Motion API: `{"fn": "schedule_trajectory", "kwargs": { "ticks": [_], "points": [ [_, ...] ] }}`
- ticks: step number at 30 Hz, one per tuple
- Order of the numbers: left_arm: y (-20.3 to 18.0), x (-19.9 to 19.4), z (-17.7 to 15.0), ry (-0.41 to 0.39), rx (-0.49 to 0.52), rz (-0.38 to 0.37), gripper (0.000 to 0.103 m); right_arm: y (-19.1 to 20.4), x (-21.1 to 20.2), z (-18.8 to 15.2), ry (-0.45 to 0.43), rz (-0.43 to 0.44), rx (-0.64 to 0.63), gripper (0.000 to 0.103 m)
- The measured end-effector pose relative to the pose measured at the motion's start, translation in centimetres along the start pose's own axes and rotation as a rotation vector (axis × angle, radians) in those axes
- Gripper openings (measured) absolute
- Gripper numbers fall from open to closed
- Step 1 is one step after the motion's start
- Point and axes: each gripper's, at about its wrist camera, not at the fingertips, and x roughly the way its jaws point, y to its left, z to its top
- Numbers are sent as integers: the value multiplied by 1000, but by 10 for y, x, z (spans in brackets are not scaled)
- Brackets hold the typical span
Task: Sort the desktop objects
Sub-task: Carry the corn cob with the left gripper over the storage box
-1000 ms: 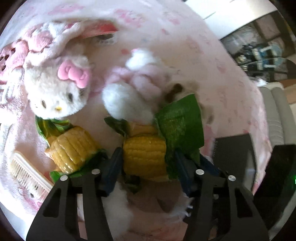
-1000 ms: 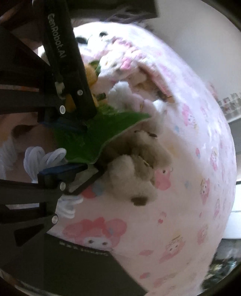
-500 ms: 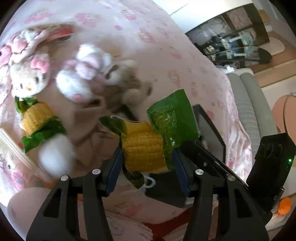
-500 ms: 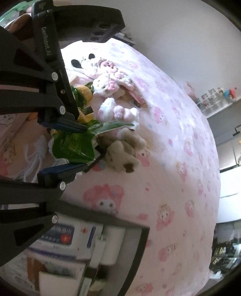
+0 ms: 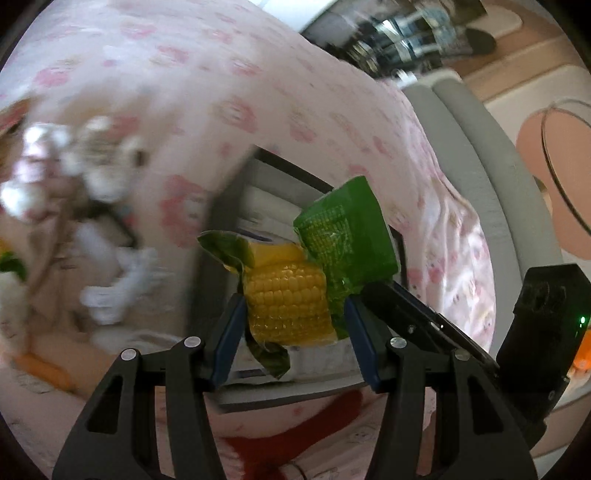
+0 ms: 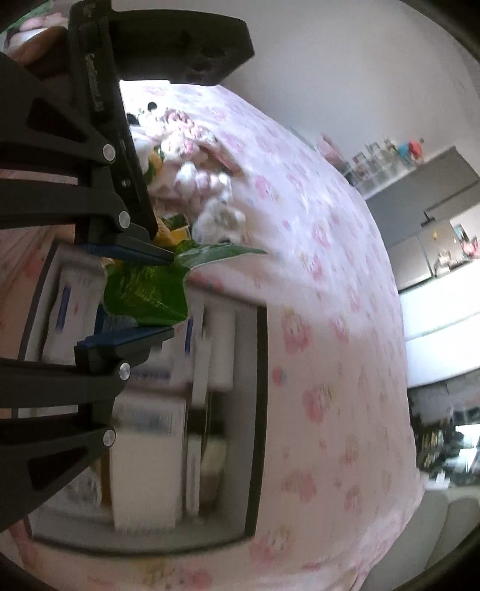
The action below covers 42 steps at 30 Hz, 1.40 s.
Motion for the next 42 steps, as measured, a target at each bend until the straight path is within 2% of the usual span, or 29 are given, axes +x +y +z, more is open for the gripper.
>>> {"fn": "schedule_trajectory", "kwargs": {
  "ticks": [6, 11, 12, 14, 18, 20, 22, 23, 24, 25, 28, 29, 30, 33, 36, 40, 42],
  "points": [
    [-49, 74, -7, 118, 66, -5, 55, -81, -8, -5, 6, -68, 83, 30],
    [-52, 125, -10, 214, 39, 33, 54, -130, 20, -8, 90, -87, 95, 29],
    [-56, 128, -10, 199, 66, 65, 55, -136, 24, -9, 95, -87, 96, 29],
    [-60, 127, -8, 182, 93, 83, 55, -143, 31, -10, 98, -64, 109, 29],
    [-58, 124, -3, 197, 92, 56, 55, -151, 34, -12, 71, -50, 117, 29],
    [-55, 114, -1, 163, 93, 38, 55, -156, 26, -14, 26, -64, 127, 29],
    [-52, 106, 3, 118, 85, 32, 55, -153, 10, -16, -60, -132, 102, 29],
    [-51, 101, 4, 97, 83, 27, 55, -149, 3, -17, -86, -139, 80, 29],
    [-51, 96, 6, 82, 87, 24, 55, -147, -4, -18, -101, -115, 71, 29],
    [-51, 95, 7, 73, 100, 25, 55, -146, -7, -19, -91, -53, 77, 29],
    [-53, 105, 11, 90, 120, 79, 55, -144, 7, -20, 24, 176, 110, 29],
    [-53, 112, 14, 106, 122, 95, 55, -142, 14, -22, 61, 221, 116, 29],
    [-54, 116, 12, 125, 123, 110, 55, -139, 19, -23, 89, 227, 112, 29],
    [-54, 117, 5, 141, 135, 95, 55, -133, 31, -30, 129, 111, 62, 29],
    [-48, 107, -3, 140, 126, 100, 55, -141, 32, -29, 135, 82, 97, 29],
    [-38, 104, -7, 158, 87, 91, 55, -152, 15, -23, 38, -107, 90, 29],
    [-40, 103, -11, 158, 93, 79, 55, -156, 4, -20, 0, -33, 83, 29]
  ]
}}
